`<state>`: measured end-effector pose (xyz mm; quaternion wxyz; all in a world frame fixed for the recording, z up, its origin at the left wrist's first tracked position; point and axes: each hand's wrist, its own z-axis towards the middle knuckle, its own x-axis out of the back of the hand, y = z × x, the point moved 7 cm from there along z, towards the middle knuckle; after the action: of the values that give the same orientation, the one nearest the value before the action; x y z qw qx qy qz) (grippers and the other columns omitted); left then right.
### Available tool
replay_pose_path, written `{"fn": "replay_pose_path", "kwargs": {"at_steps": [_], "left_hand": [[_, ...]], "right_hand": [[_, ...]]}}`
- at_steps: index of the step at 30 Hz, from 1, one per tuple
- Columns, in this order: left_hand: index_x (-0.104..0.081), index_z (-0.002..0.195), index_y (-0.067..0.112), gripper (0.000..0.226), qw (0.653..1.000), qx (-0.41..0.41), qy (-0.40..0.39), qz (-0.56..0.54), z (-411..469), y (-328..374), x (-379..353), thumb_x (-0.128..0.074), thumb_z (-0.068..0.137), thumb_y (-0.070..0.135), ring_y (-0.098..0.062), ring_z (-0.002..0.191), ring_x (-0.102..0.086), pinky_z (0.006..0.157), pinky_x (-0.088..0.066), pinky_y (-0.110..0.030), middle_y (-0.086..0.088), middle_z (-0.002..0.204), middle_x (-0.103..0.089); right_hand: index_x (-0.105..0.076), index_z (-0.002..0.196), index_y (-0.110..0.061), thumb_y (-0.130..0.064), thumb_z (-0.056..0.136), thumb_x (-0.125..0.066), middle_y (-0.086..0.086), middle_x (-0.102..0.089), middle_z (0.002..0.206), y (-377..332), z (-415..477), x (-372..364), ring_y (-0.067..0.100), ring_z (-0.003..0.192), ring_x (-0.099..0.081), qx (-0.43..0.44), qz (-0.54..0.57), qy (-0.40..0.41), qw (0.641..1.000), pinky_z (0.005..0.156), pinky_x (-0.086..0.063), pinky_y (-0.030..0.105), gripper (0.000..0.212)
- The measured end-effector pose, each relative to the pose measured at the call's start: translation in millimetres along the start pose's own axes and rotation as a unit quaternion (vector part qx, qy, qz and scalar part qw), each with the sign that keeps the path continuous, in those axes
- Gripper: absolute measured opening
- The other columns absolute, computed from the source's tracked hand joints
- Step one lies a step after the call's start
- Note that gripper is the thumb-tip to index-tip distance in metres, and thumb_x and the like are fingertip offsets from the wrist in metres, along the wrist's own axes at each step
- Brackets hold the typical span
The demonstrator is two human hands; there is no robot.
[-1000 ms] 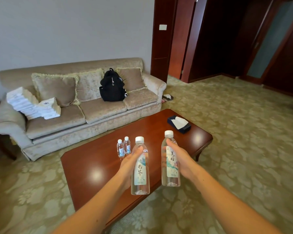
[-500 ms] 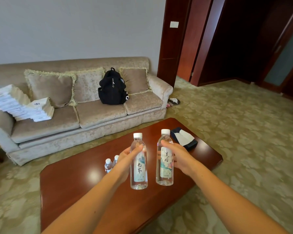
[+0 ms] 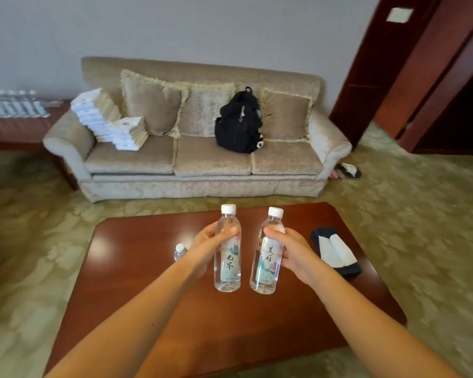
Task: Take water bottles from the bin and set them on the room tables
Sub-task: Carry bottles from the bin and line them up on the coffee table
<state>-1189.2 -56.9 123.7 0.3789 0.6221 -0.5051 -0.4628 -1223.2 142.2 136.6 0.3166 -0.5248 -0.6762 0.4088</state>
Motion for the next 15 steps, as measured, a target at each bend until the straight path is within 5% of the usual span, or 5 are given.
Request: {"fn": "replay_pose_path", "kwargs": {"at_steps": [4,10,15], "left_hand": [[-0.064,0.124,0.021,0.052,0.998,-0.008,0.055,0.017,21.7,-14.9,-5.3,-0.081,0.077,0.036,-0.028,0.108,-0.068,0.099,-0.051,-0.049,-0.009,0.114,-0.071],[-0.063,0.120,0.025,0.049,0.995,-0.012,0.059,0.083,59.5,-62.3,-12.6,-0.081,0.075,0.031,-0.025,0.110,-0.067,0.096,-0.054,-0.041,-0.004,0.113,-0.072],[-0.062,0.116,0.032,0.065,0.985,-0.054,0.053,0.155,112.0,-129.4,4.4,-0.081,0.058,0.054,-0.015,0.104,-0.069,0.091,-0.055,-0.032,0.008,0.108,-0.074]], "right_hand": [[-0.063,0.119,-0.018,-0.032,0.084,-0.077,0.003,-0.074,0.109,3.2,33.9,16.3,0.018,0.103,-0.068,-0.015,-0.025,-0.048,0.998,0.077,-0.051,0.034,0.040],[-0.065,0.110,-0.024,-0.029,0.081,-0.080,-0.002,-0.073,0.109,43.5,86.3,36.3,0.013,0.103,-0.068,-0.001,-0.056,-0.055,0.997,0.088,-0.053,0.034,0.033],[-0.066,0.110,-0.025,-0.030,0.081,-0.080,-0.002,-0.074,0.108,109.8,151.7,46.5,0.013,0.102,-0.068,0.029,-0.055,-0.048,0.997,0.091,-0.053,0.036,0.033]]}}
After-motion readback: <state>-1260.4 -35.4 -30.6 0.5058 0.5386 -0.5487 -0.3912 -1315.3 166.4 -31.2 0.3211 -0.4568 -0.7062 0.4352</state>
